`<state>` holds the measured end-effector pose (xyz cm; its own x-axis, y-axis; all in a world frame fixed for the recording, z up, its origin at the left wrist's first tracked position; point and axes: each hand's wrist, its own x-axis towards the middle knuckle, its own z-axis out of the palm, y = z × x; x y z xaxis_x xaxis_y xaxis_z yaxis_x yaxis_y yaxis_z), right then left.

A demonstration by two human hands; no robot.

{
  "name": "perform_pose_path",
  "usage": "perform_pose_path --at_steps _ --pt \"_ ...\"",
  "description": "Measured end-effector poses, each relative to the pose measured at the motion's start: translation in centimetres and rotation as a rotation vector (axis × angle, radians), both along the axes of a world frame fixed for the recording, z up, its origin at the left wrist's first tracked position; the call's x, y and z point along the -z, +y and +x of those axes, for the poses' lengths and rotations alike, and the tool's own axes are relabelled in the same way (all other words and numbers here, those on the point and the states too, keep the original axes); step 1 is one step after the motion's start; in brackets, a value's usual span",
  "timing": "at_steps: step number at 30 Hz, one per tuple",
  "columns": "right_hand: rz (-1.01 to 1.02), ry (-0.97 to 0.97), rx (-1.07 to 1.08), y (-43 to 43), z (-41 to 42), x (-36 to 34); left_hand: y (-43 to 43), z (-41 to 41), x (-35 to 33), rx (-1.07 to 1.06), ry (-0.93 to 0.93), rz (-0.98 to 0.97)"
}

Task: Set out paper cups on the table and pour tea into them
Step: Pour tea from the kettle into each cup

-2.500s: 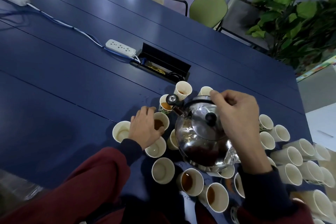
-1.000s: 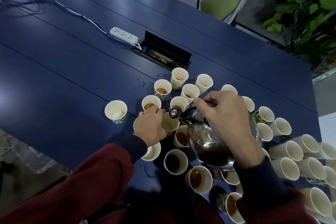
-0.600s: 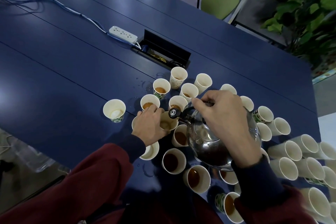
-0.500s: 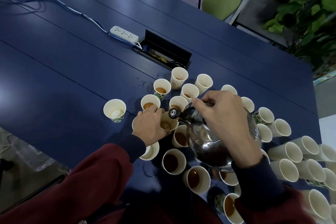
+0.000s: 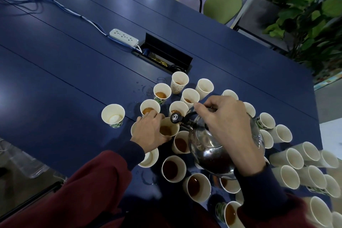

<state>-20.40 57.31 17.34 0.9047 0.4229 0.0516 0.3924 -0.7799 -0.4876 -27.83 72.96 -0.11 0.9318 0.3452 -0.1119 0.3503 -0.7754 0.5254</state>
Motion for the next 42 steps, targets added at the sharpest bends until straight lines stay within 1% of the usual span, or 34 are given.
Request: perform_pose_path --at_steps 5,14,20,23,29,34,37,42 --pt "0.014 0.008 0.028 0.1 0.0 -0.2 0.1 -0.1 0.0 0.007 0.004 0.007" --pt "0.237 0.032 0.175 -1.0 -0.6 -0.3 0.6 -1.2 -0.6 -0.007 -0.032 0.006" --pt "0.307 0.012 0.147 -0.5 -1.3 -0.6 1.8 -2.7 -0.9 -0.127 -0.096 0.053" --pt "0.317 0.009 0.101 0.1 -1.7 -0.7 2.4 -3.8 -0.8 -0.177 -0.08 0.037" --pt "0.25 -0.02 -0.016 2.2 -2.9 -0.6 3.1 -5.7 0.0 -0.204 -0.044 0.004" --pt "0.147 -0.034 -0.1 3.9 -3.9 -0.4 3.6 -6.1 0.2 -0.143 0.029 0.033" --pt "0.094 -0.059 -0.111 4.5 -4.2 -0.1 4.0 -6.0 0.1 -0.098 0.059 0.036" --pt "0.019 -0.046 -0.087 5.4 -4.6 0.2 4.7 -5.9 0.0 -0.03 0.081 0.05"
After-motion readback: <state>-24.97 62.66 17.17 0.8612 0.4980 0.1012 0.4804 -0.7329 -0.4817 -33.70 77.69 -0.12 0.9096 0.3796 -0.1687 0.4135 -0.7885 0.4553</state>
